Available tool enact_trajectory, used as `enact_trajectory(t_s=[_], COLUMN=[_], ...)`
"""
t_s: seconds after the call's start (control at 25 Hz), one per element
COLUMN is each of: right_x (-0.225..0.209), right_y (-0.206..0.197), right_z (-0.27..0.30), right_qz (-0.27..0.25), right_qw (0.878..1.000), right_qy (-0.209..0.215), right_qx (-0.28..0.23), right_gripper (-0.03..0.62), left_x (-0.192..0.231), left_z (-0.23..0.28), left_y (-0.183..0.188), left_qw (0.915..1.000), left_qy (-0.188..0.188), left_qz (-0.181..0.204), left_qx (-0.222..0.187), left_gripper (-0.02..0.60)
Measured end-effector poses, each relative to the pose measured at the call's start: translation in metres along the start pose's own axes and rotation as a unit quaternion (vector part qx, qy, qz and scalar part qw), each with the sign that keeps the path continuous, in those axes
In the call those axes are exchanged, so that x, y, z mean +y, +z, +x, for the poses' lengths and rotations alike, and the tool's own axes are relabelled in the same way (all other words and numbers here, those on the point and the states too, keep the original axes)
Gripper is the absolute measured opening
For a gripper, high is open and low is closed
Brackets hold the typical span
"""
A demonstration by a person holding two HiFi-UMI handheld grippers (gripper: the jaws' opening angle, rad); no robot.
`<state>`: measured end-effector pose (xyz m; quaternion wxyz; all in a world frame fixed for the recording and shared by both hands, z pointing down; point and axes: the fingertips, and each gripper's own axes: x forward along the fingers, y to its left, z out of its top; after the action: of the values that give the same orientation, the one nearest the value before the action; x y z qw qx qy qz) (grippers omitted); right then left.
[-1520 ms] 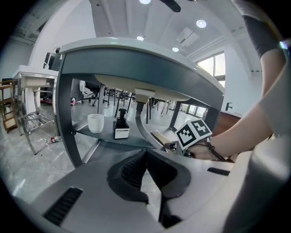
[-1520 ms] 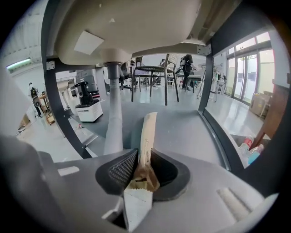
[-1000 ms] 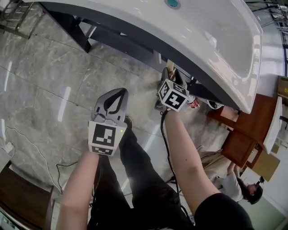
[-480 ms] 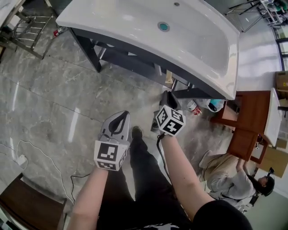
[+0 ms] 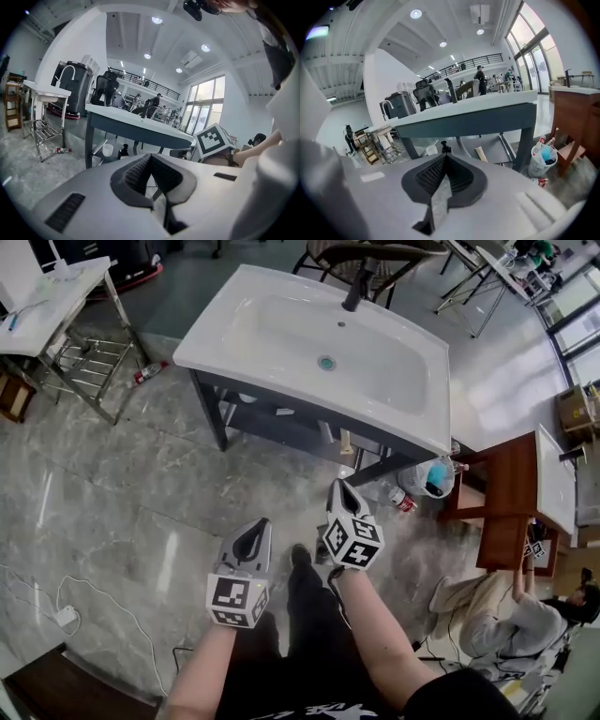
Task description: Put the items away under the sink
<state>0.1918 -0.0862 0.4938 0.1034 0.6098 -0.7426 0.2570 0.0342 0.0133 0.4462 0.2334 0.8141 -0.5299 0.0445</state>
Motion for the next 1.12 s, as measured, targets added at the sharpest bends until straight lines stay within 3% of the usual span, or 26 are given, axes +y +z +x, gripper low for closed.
enact_trajectory(t_s=[0.44,0.72,0.96,1.12], right_x=[0.085,0.083,0.100,0.078], right_y=[0.024,0.045,0.087,0.098], right_z=[-0.133,-0.186,-0.225,-0.251], right_qz=[0.001,-0.011,-0.048,-0.039], right_qw=[0.998,0.997,0.989,0.986], right_qy=[0.052,0.057,0.101,0.099], right_qx=[-0.030,-0.049,-0.100,-0.127], right_gripper=[0.002,0.002,0.002,0.002], left_x=[-0.011,-0.022,-0.044,-0.068], left_z=[-0.101,-0.144,-0.158,-0.162], left_y=[0.044,0.071,0.092,0.091], left_qw=[0.9992,0.9977,0.9956,0.9947], left_qy=[-0.012,-0.008,-0.015,-0.021], left_qz=[0.013,0.024,0.049,0.055], left_qx=[-0.037,-0.063,-0.078,-0.085], left_gripper=[0.009,0.009,0.009,0.009])
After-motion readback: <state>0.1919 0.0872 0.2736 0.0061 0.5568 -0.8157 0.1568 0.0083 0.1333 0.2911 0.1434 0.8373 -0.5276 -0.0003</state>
